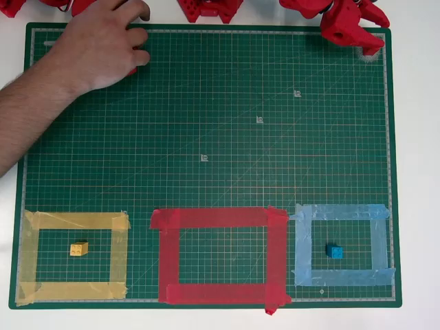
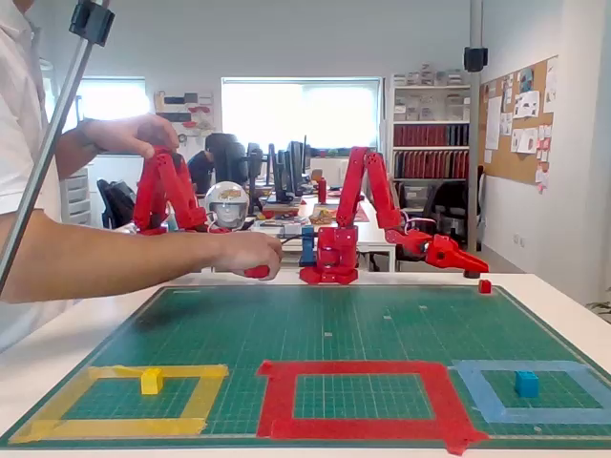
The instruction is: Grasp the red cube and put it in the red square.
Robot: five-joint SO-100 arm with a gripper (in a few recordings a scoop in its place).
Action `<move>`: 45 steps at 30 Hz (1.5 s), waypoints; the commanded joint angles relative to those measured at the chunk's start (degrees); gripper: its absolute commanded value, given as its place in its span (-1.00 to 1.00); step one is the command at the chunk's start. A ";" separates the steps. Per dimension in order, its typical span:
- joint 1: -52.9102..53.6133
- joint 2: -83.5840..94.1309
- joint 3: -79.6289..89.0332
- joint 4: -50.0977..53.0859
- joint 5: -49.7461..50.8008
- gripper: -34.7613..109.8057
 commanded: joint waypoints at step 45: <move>0.09 -8.35 -7.29 -1.49 0.35 -0.26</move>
